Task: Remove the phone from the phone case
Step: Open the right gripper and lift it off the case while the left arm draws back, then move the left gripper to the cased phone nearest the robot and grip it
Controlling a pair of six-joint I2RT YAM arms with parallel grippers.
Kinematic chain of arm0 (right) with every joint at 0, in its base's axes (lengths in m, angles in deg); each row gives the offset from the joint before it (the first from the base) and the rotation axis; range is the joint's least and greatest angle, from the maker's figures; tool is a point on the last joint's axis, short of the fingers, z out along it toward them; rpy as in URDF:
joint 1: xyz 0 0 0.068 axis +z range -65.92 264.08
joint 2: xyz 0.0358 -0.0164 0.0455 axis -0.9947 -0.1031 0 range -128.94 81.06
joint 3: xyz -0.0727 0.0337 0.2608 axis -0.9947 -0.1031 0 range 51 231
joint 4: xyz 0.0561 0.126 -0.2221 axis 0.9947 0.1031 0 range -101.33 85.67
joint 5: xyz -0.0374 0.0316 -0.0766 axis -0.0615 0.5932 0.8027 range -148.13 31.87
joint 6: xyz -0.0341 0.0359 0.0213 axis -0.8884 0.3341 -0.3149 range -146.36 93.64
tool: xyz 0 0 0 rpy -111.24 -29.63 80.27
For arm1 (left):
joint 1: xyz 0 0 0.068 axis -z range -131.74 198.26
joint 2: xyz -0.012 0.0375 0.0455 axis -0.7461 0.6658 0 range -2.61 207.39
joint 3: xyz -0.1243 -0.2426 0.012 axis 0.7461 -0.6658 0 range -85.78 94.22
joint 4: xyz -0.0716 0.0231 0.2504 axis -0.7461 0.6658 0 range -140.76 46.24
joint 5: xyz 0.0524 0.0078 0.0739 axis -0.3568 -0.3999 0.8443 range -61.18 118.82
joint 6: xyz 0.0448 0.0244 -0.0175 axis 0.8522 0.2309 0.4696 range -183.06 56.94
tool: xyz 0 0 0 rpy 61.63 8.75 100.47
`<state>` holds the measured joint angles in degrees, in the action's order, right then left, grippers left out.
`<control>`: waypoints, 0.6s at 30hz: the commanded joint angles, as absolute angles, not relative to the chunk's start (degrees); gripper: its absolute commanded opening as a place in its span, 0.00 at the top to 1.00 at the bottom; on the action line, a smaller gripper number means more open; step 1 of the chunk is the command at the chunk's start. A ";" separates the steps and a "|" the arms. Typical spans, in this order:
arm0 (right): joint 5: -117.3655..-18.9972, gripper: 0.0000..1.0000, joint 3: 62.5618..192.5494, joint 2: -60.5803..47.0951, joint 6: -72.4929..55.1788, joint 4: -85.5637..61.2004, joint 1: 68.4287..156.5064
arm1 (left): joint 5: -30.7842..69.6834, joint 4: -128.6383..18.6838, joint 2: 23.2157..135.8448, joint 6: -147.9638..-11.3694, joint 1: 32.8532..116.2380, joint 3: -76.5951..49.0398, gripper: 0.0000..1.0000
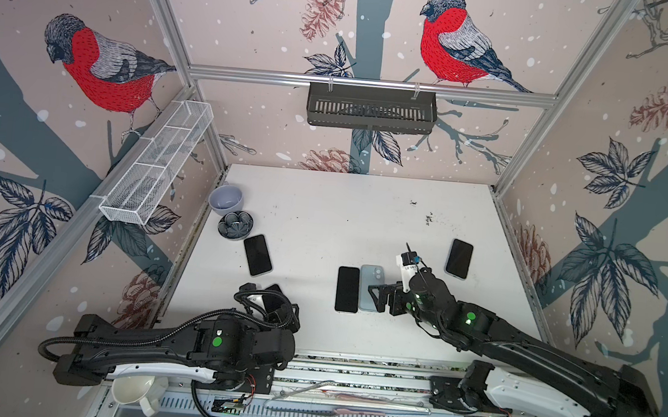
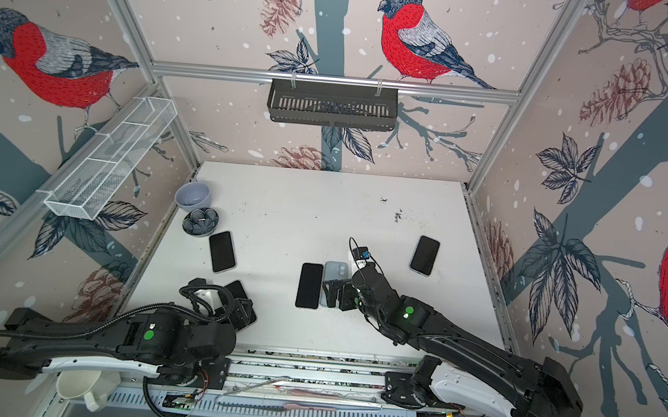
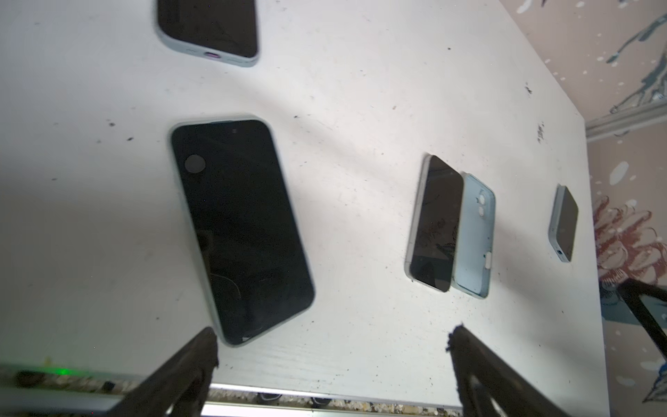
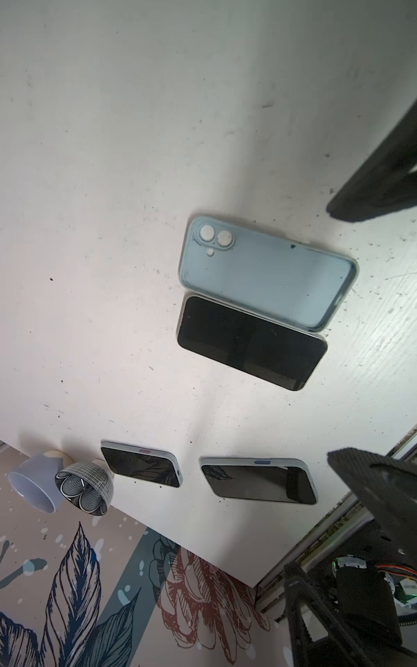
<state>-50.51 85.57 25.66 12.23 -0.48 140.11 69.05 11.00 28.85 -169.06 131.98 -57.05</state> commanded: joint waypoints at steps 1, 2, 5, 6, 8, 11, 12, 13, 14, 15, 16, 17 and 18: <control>-50.87 0.00 84.87 26.38 11.70 0.08 140.49 | 68.42 22.43 28.87 -179.89 131.99 -57.49 0.01; -51.21 0.00 84.60 26.54 11.80 -0.39 140.51 | 68.17 24.06 29.34 -181.20 132.02 -57.39 0.01; -52.19 0.00 84.15 26.03 12.20 -1.90 140.72 | 67.21 27.08 32.17 -184.03 131.94 -56.44 0.01; -52.32 0.00 84.14 25.75 12.23 -2.23 140.75 | 67.22 27.43 33.15 -184.32 131.95 -56.05 0.01; -52.95 0.00 84.23 24.83 12.40 -2.98 141.05 | 67.30 27.40 35.53 -185.09 131.93 -55.20 0.01; -53.33 0.00 84.48 23.27 12.67 -3.52 141.80 | 68.11 27.21 38.07 -184.88 131.46 -53.75 0.01; -53.39 0.00 84.70 22.79 12.67 -3.51 142.13 | 68.20 27.08 38.64 -184.45 131.00 -53.36 0.01; -53.47 0.00 84.90 22.28 12.80 -3.36 142.36 | 68.07 26.52 39.31 -183.44 130.05 -52.96 0.01; -53.51 0.00 85.01 21.92 12.83 -3.49 142.58 | 67.81 25.54 39.83 -181.78 128.83 -52.74 0.01; -53.51 0.00 85.10 21.49 12.76 -3.59 142.87 | 67.31 23.85 40.43 -178.77 126.79 -52.54 0.01; -53.48 0.00 85.19 21.20 12.85 -3.82 143.13 | 66.70 21.92 41.10 -175.45 124.50 -52.47 0.01; -53.55 0.00 85.19 20.95 12.93 -3.93 143.30 | 66.11 20.39 41.64 -172.83 122.59 -52.59 0.01; -53.56 0.00 85.28 20.85 13.04 -4.10 143.64 | 65.83 19.11 42.46 -170.48 120.69 -52.56 0.01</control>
<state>-53.44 84.72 21.16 12.49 -2.29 143.13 68.48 16.07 41.35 -177.73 123.61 -52.85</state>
